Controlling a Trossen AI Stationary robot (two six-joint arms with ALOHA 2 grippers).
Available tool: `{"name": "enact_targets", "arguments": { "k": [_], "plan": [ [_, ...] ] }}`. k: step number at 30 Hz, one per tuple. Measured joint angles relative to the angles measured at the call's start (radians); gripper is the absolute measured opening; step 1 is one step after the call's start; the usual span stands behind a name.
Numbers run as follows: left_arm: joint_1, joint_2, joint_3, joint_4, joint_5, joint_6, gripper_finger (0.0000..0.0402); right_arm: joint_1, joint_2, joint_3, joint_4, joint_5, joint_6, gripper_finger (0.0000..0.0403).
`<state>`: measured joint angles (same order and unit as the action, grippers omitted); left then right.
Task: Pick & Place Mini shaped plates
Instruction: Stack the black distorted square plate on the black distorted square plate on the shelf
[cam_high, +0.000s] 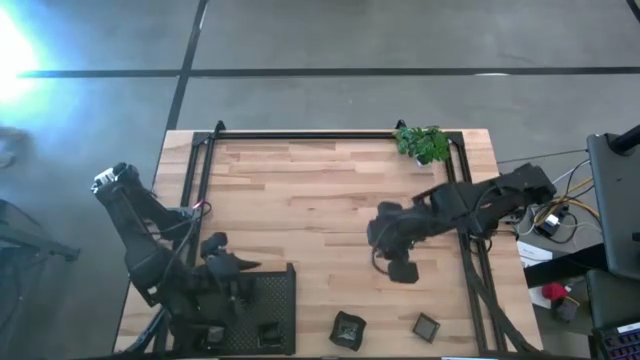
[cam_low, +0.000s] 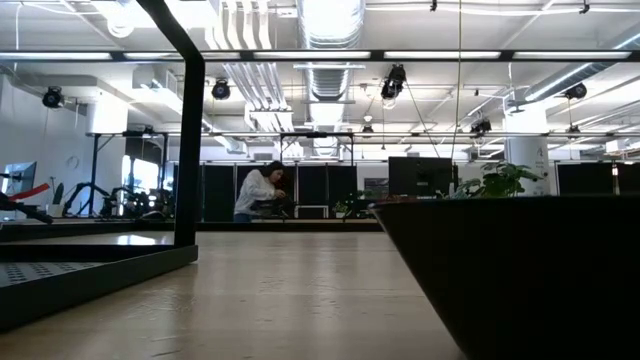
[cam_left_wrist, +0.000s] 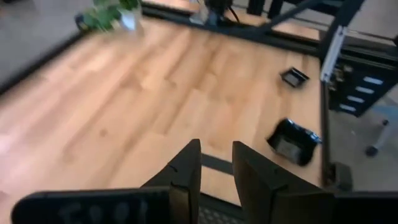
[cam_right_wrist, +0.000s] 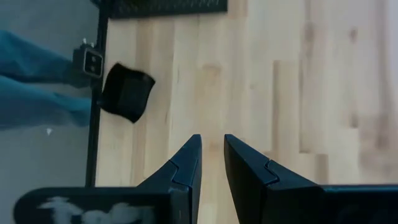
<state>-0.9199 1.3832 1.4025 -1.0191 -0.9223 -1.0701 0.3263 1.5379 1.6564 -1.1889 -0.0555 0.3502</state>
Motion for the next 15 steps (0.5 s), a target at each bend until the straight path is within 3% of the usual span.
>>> {"name": "enact_targets", "arguments": {
  "k": [15],
  "plan": [
    [0.031,-0.028,0.0,-0.05,-0.051,0.128,0.0083,0.153,0.0,-0.36,0.442,-0.009,0.07,0.0063]
  ]
}}
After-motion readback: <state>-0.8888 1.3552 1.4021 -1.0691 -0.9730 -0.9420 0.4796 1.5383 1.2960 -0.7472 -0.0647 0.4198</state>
